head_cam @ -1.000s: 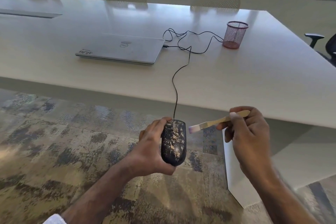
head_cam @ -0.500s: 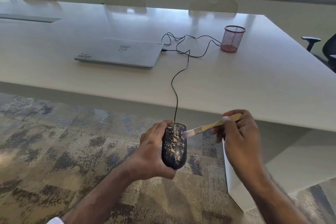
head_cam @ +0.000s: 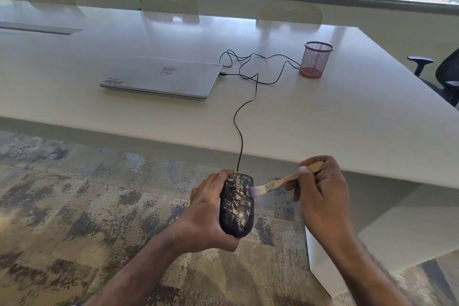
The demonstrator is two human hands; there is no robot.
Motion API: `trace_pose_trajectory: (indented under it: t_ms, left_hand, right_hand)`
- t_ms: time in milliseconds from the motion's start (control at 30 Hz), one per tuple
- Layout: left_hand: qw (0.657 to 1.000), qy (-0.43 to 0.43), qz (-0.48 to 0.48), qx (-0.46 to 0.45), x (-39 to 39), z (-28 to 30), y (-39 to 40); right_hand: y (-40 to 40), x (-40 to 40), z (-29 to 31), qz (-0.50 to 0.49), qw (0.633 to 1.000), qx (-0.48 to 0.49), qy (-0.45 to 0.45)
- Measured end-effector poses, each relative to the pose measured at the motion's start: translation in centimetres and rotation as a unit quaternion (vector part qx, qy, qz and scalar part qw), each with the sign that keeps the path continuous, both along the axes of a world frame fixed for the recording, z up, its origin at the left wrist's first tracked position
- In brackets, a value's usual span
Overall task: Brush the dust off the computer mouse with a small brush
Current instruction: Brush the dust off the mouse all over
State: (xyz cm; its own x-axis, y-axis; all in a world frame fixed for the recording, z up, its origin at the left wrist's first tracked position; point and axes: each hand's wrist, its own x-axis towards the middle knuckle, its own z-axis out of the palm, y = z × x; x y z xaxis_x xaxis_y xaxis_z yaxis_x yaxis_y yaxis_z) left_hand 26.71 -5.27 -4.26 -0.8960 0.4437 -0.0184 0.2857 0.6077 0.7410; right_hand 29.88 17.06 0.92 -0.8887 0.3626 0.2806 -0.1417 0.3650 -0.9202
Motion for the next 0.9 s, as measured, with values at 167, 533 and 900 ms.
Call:
trace_pose_trajectory:
  t_ms: [167,533,900]
  left_hand:
    - [1.000,-0.008,0.001,0.000,0.0,-0.1,-0.1]
    - [1.000,-0.016,-0.001,-0.002,0.3,-0.6,-0.4]
    - [1.000,-0.013,0.001,0.001,0.4,-0.8,0.1]
  right_hand:
    - [-0.1,-0.2,0.2,-0.007,1.000,-0.009,0.019]
    - [-0.7,-0.3,0.3,-0.002,1.000,-0.014,0.023]
    - [-1.2,-0.2,0.5,-0.017,0.999,0.009,0.041]
